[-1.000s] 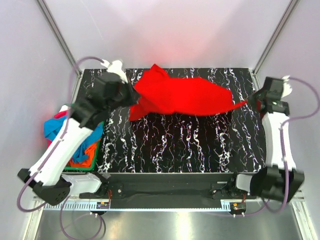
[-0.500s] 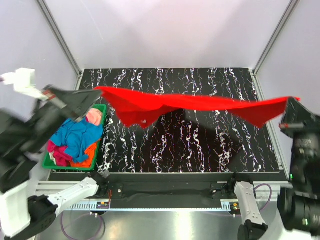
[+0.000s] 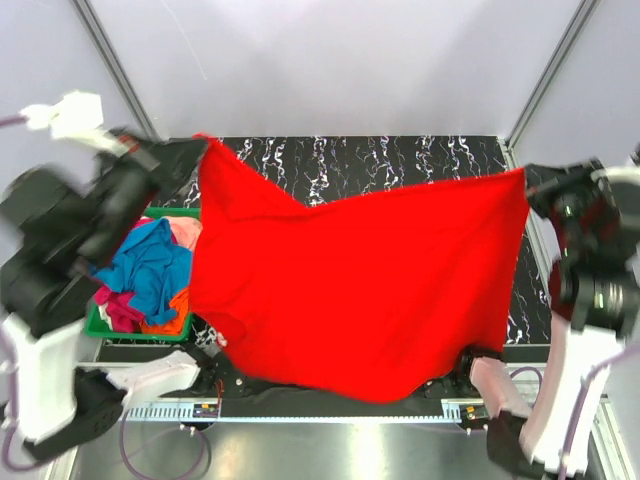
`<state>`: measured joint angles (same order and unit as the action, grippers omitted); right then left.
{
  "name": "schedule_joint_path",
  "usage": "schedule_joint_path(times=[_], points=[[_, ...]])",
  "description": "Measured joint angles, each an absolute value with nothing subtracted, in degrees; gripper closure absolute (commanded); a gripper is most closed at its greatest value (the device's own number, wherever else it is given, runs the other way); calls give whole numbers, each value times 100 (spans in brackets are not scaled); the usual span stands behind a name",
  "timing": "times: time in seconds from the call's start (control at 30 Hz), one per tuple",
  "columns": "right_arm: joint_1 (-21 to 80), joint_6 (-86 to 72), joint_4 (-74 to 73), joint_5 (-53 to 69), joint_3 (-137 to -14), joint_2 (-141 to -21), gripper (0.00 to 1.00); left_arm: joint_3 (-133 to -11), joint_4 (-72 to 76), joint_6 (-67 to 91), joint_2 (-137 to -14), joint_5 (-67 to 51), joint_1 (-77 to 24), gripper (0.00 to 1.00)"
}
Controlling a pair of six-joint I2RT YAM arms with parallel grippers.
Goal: Fold and stack the t-shirts
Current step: Flatten the tshirt out
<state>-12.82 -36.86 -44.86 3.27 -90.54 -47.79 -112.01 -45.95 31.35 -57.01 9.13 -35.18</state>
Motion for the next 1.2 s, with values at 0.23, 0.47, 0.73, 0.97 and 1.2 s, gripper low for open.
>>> schedule_joint_path(times=[0.23,0.47,0.73,0.97,1.2], points=[[-1282,-3664,-3933,751,-9089,-6458,100,-11985,-4703,2467,-7688,1511,-3148,100],[-1282,-3529,-3717,913,-10171,-7769,100,-12746,-4762,2467,-9024,1186,-2029,100],[-1282,-3487,-3677,1131,-10613,-7706,100,-13235,-4729,2781,-8855,482,-1667,100],[-1282,-3395,-4023,1026,-10130,-6254,100,-12136,-4598,3052,-7054,-3,-1684,100],[-1282,-3352,-4530,803,-10033,-4556,100,-11448,-4480,3461,-5380,-473,-1684,100]])
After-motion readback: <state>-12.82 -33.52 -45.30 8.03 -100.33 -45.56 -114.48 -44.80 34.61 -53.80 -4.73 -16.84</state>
